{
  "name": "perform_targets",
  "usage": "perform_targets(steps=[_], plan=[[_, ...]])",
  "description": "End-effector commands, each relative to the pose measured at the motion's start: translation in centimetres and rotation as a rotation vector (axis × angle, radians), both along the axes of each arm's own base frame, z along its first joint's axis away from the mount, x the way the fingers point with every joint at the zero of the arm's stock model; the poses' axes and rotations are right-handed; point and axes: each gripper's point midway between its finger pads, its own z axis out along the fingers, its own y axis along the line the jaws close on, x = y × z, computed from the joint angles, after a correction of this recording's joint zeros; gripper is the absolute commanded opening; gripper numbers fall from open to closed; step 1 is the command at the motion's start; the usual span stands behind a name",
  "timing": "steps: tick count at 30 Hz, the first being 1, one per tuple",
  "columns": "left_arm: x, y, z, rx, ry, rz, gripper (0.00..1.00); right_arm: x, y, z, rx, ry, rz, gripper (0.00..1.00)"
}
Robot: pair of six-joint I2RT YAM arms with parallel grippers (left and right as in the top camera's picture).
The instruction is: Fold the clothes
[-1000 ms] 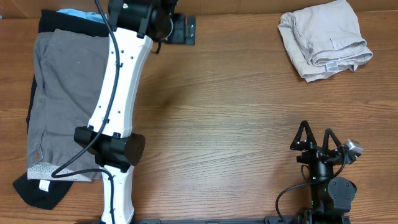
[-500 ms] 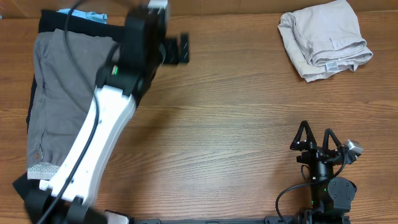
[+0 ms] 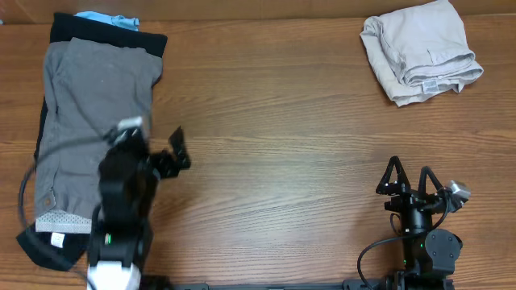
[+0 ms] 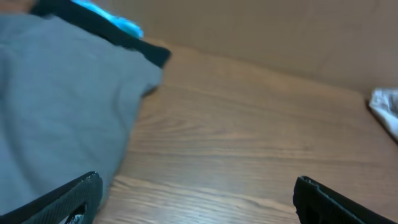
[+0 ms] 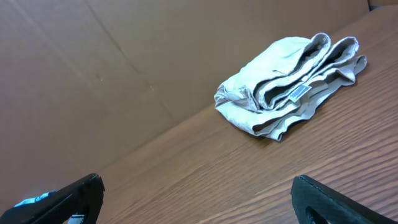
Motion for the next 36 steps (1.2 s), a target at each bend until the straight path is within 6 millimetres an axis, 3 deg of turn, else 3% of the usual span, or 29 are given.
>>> perform_targets(steps=[1, 7, 15, 20, 24, 36], plan=[[-2.1, 1.3, -1.0, -0.019, -0.073, 0.056, 1.00, 0.0, 0.2, 0.0, 0.000, -0.010, 0.010, 1.00], [-4.0, 1.9, -1.3, -0.017, -0.215, 0.076, 1.00, 0.0, 0.2, 0.0, 0.000, -0.010, 0.010, 1.00], [-5.1, 1.9, -2.4, -0.038, -0.365, 0.085, 1.00, 0.0, 0.2, 0.0, 0.000, -0.010, 0.010, 1.00], [-5.7, 2.1, -2.7, -0.051, -0.365, 0.098, 1.00, 0.0, 0.2, 0.0, 0.000, -0.010, 0.010, 1.00], [-6.1, 2.1, -4.2, -0.030, -0.307, 0.095, 1.00, 0.0, 0.2, 0.0, 0.000, -0.010, 0.010, 1.00], [-6.1, 1.9, -4.3, -0.016, -0.305, 0.081, 1.00, 0.0, 0.2, 0.0, 0.000, -0.010, 0.009, 1.00]])
